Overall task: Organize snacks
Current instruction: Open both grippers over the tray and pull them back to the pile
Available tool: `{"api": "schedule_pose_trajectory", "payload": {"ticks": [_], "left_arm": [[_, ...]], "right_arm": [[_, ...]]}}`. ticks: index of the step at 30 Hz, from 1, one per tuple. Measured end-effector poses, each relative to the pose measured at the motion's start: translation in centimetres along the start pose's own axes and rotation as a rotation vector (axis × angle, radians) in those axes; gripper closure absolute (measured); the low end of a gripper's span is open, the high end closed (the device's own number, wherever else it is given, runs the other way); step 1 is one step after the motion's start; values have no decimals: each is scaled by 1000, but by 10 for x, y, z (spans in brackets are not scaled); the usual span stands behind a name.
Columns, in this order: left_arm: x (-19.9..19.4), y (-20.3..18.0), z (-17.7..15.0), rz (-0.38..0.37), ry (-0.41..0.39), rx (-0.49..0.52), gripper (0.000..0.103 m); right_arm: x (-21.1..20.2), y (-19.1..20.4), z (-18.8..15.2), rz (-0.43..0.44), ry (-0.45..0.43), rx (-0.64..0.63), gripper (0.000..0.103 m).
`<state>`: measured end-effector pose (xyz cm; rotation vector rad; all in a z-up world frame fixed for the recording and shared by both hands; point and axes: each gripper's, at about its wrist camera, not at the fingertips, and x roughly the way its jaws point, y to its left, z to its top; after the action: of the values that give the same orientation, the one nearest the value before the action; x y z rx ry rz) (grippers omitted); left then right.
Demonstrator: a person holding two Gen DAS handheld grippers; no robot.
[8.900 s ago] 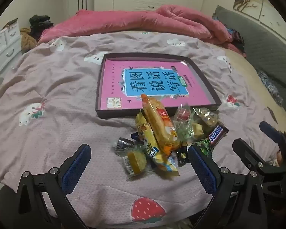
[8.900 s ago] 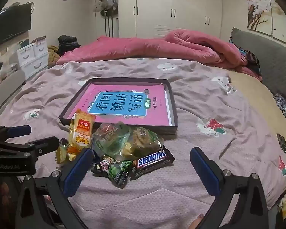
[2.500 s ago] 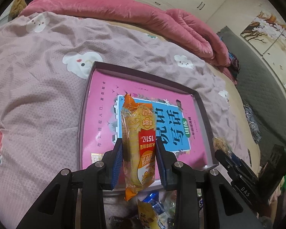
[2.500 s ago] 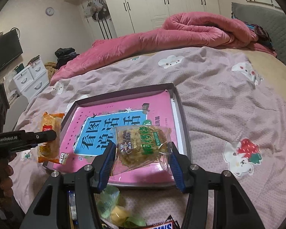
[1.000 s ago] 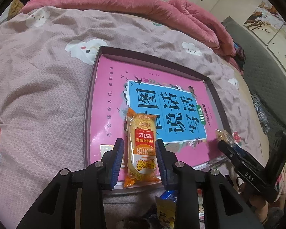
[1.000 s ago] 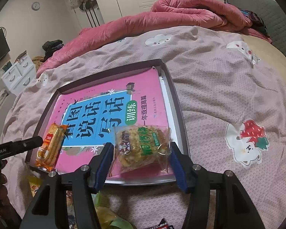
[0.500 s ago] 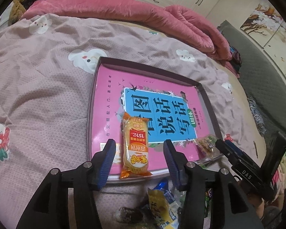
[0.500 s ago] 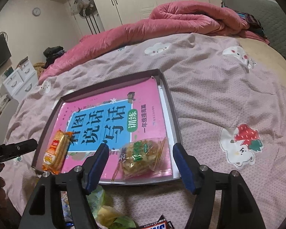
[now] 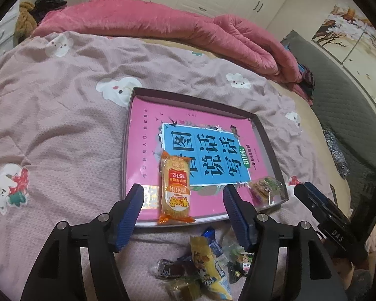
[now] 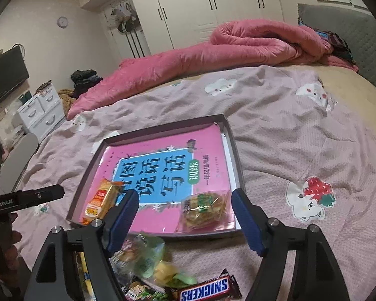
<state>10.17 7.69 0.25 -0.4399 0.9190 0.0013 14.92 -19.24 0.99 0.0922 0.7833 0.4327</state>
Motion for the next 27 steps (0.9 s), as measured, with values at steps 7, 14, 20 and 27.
{"api": "schedule_pose_trajectory", "payload": {"ticks": [7, 14, 20, 27], "left_arm": [[-11, 1, -7, 14, -6, 1, 33], [-23, 2, -11, 20, -19, 6, 33], [-31, 3, -14, 23, -22, 5, 33], [-34, 2, -29, 42, 5, 28, 33]], "right_arm": [[-12, 12, -6, 18, -2, -29, 27], [-24, 23, -9, 36, -7, -50, 27], [-30, 31, -14, 46, 3, -57, 27], [-35, 37, -20, 61, 9, -65, 27]]}}
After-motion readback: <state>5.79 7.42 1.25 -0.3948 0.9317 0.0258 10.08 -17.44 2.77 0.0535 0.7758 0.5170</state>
